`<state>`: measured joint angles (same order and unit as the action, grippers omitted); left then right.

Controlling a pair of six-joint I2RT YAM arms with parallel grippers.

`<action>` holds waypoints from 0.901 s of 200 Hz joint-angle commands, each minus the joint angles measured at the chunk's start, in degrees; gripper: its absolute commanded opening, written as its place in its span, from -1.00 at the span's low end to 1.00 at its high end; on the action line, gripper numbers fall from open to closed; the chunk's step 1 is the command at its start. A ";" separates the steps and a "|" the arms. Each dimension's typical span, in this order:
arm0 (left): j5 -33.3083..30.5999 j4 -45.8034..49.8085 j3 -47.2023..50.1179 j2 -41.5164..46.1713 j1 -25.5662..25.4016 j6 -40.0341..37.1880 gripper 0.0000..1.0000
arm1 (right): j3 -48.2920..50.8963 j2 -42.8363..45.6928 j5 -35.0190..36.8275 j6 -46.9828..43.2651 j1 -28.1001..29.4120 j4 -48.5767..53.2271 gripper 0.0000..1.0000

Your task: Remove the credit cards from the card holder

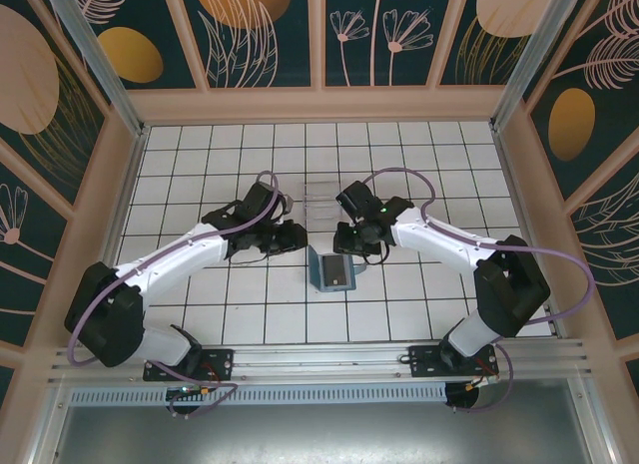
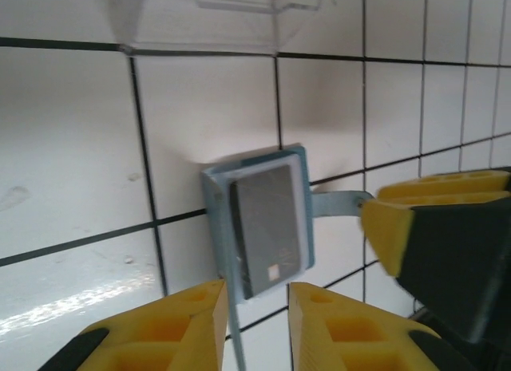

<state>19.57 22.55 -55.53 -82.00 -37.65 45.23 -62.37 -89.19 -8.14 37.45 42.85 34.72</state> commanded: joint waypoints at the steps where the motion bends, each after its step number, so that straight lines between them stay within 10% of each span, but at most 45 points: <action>1: 3.51 -2.24 -3.63 -3.39 -2.05 0.65 -0.45 | 1.93 -0.89 -3.78 2.01 0.30 -4.38 -0.39; 180: 4.44 -3.69 -4.76 -12.67 -6.72 3.87 -0.54 | 12.32 -1.69 -3.94 3.69 -1.38 -11.04 -0.39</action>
<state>25.47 18.20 -62.61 -94.78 -44.07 48.49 -50.70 -91.83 -11.31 39.97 41.69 24.53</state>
